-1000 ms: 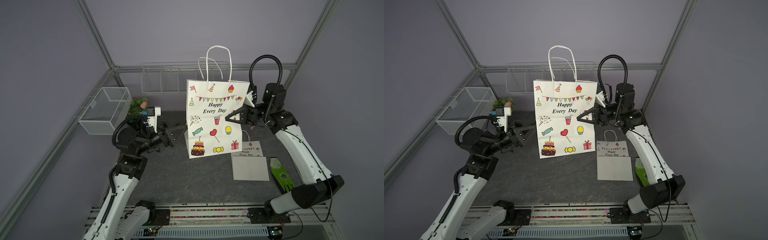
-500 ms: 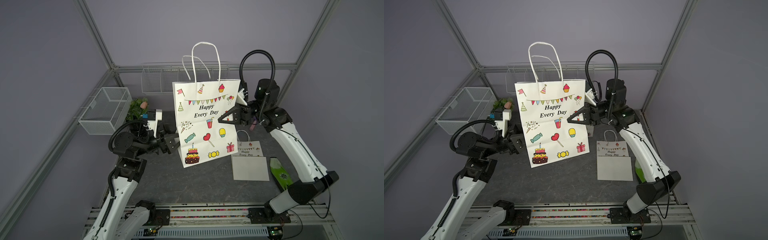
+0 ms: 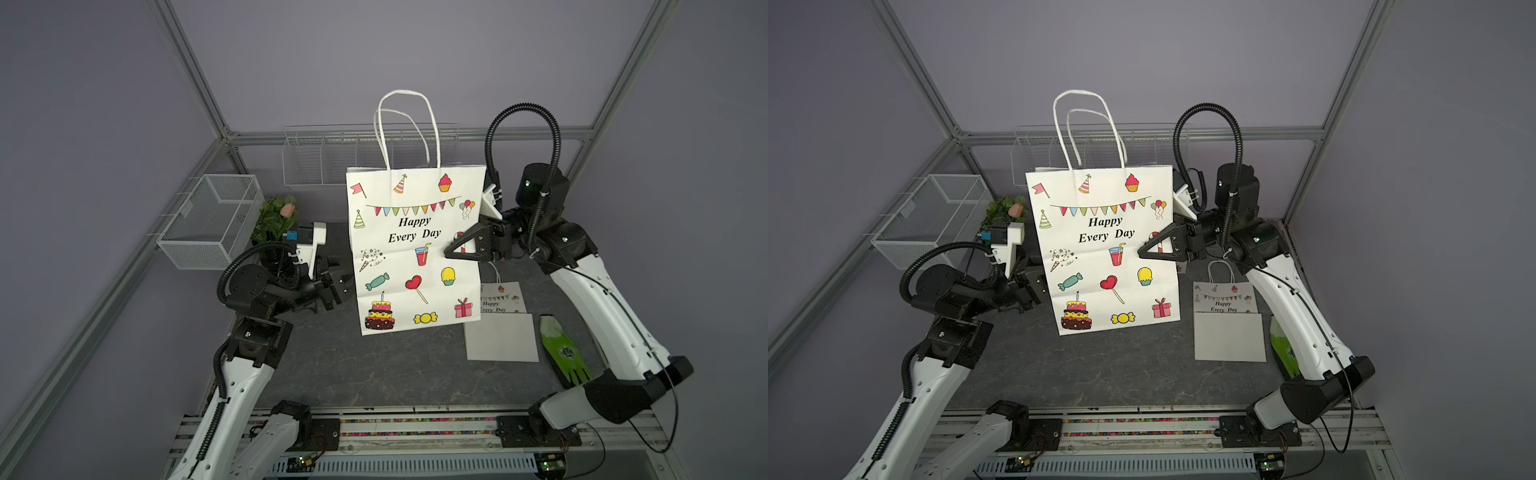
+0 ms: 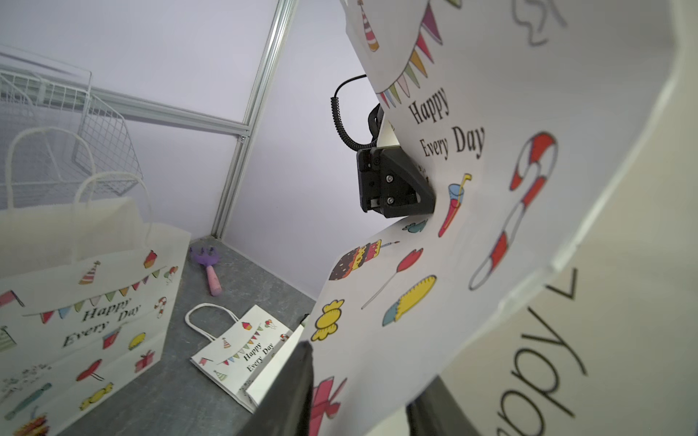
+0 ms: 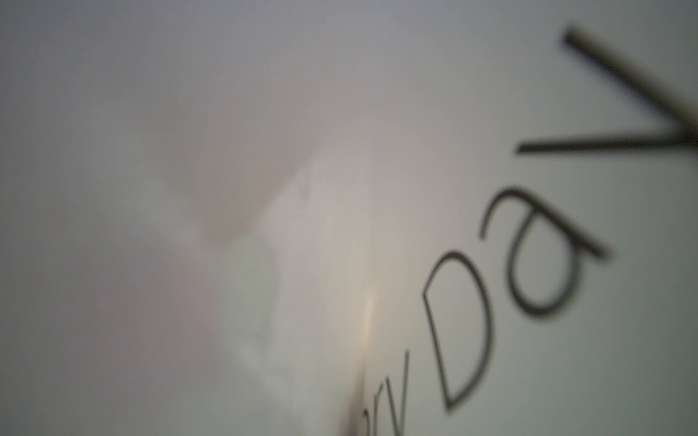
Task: Put away the paper bag
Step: Press the paper bag.
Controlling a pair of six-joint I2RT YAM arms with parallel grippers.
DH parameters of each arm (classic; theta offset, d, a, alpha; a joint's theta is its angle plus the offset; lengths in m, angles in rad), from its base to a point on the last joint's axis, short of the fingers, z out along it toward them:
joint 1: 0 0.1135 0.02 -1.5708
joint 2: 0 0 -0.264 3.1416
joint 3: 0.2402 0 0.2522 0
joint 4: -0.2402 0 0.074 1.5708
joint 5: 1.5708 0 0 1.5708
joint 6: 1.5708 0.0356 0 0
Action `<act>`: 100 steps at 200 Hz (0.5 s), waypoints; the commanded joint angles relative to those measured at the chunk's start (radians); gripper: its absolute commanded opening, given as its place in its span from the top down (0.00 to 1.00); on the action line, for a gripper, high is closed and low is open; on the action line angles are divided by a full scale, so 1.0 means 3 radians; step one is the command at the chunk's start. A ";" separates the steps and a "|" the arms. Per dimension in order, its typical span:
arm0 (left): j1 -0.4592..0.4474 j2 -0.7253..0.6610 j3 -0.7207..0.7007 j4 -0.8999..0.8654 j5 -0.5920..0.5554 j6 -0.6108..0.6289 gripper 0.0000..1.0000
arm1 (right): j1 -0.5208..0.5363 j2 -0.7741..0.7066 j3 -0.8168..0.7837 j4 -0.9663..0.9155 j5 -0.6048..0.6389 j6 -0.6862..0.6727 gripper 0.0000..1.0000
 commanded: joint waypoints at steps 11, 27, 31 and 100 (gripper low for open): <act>-0.0035 -0.0028 0.0039 0.0164 -0.0003 -0.0123 0.65 | 0.0118 0.0028 -0.0024 -0.0056 -0.0160 -0.0031 0.72; -0.0053 -0.0051 0.0032 0.0256 0.0006 -0.0179 0.65 | 0.0160 0.0065 -0.0003 -0.0058 -0.0144 -0.0031 0.72; -0.0062 -0.0056 0.0027 0.0270 0.0007 -0.0185 0.65 | 0.0174 0.0076 0.0000 -0.0055 -0.0130 -0.0031 0.72; -0.0141 -0.0100 0.0101 0.0248 -0.0049 -0.0206 0.86 | 0.0220 0.0101 0.0007 -0.0042 0.0089 0.0089 0.49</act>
